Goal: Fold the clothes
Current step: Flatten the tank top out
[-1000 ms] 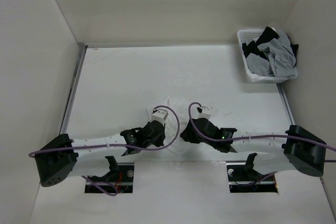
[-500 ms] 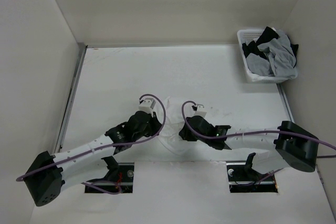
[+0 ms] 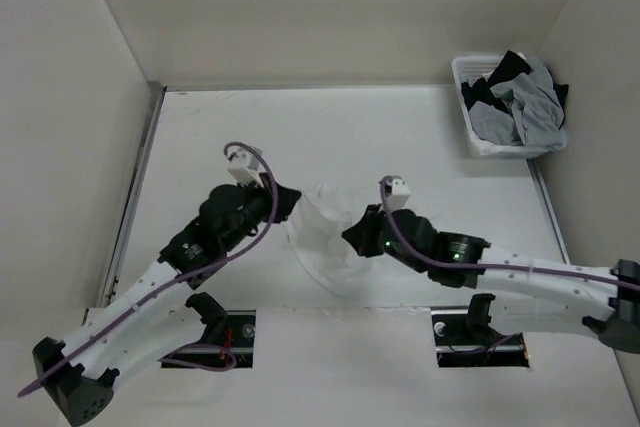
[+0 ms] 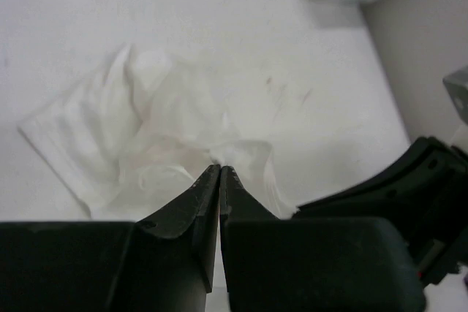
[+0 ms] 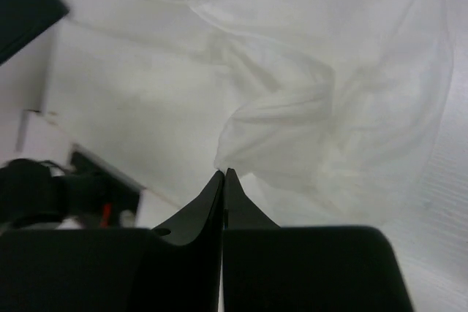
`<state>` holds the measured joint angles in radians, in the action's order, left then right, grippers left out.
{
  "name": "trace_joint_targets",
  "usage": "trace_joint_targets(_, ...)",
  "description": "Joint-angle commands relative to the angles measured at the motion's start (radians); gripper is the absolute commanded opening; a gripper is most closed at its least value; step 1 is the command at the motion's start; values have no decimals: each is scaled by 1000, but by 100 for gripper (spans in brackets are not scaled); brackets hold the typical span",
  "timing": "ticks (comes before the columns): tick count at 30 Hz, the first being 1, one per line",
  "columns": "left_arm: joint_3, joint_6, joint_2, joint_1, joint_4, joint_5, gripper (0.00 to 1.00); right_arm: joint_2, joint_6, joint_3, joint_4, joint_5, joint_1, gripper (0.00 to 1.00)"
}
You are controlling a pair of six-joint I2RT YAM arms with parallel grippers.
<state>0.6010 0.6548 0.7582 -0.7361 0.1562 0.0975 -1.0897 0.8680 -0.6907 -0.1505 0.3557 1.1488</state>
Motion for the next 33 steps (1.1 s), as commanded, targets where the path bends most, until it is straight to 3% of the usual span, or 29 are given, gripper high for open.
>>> trace_joint_targets(1, 207, -44, -85, 46, 11, 43, 2, 157, -115, -177, -119, 77, 44, 0)
trace_joint_targets(7, 534, -107, -114, 57, 40, 123, 2, 229, -312, -542, -306, 189, 200, 0)
trace_joint_targets(12, 735, -156, -105, 34, 40, 148, 2, 208, -414, -759, -336, 207, 309, 0)
trace_joint_targets(17, 807, -147, -114, 63, 36, 130, 2, 211, -423, -817, -313, 186, 366, 0)
trace_joint_targets(21, 729, -118, -115, 80, 33, 122, 3, 231, -412, -710, -264, 202, 358, 1)
trace_joint_targets(24, 579, -103, -94, 86, -7, 154, 3, 225, -402, -624, -236, 169, 242, 2)
trace_joint_targets(27, 441, -81, -39, 106, -72, 191, 4, 212, -337, -506, -175, -36, 15, 2)
trace_joint_targets(31, 333, -69, 128, 230, -217, 188, 4, 72, -279, -363, -5, -323, -339, 2)
trace_joint_targets(33, 338, -46, 295, 327, -320, 160, 4, -60, -261, -360, 95, -404, -459, 2)
